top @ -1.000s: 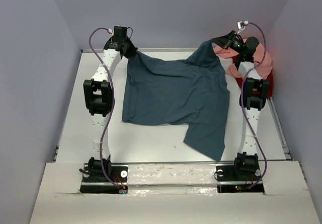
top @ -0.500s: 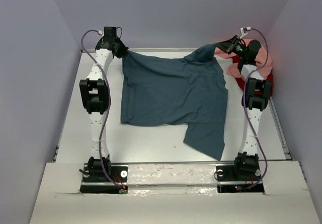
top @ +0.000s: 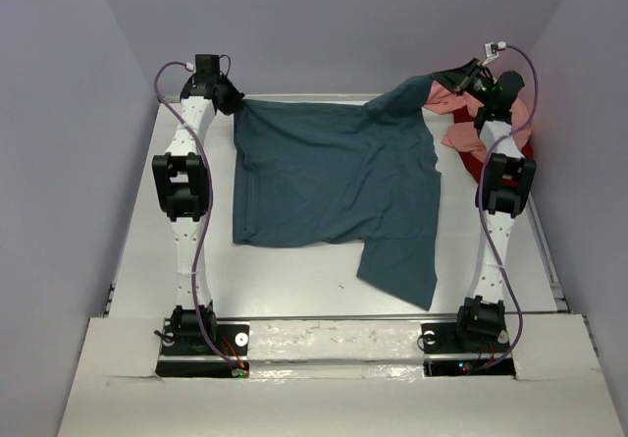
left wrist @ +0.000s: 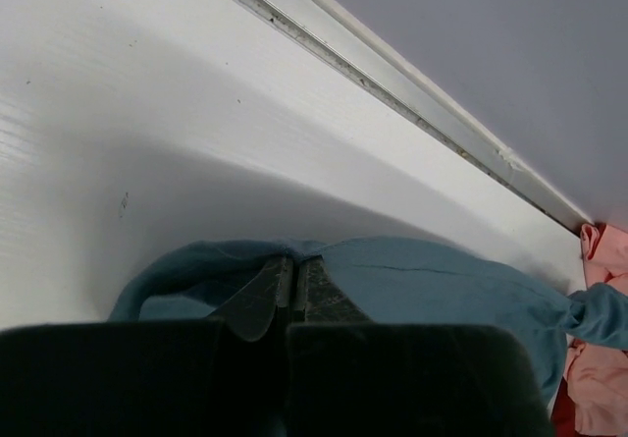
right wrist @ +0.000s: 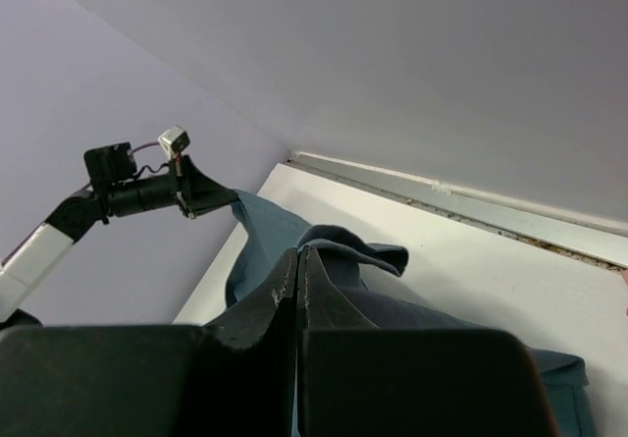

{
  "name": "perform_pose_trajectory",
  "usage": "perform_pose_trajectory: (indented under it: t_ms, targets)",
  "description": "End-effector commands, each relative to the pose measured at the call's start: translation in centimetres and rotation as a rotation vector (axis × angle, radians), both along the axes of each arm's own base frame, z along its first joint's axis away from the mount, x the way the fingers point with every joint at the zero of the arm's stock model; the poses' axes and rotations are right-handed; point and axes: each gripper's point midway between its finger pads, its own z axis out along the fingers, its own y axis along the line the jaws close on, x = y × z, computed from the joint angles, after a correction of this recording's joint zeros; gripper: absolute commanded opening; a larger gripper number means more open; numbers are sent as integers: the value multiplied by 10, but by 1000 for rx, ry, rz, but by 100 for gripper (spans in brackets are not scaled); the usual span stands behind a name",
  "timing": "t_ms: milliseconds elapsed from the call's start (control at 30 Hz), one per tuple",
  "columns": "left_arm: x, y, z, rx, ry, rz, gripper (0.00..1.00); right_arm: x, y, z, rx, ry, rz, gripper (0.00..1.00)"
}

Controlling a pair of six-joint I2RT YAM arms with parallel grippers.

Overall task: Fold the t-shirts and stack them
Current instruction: Fold the flattened tshirt in 1/3 of the way

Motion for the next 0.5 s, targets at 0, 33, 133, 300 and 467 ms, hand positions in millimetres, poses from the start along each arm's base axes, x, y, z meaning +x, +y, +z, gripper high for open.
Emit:
perform_pose_trajectory:
  t_ms: [0,33,133,300,467]
  targets:
    - [10,-4,33,-13,-96,-29,0,-9,3,19,-13,-62,36,0]
    - [10,-5,33,-20,-95,-33,0,-12,4,21,-15,-63,45,0]
    - [9,-7,33,-30,-94,-37,0,-17,6,17,-15,-51,50,0]
    - [1,-3,25,-29,-29,-2,0,-32,11,27,-16,-57,83,0]
    - [-10,0,25,-35,-2,26,0,-49,16,31,-24,-54,105,0]
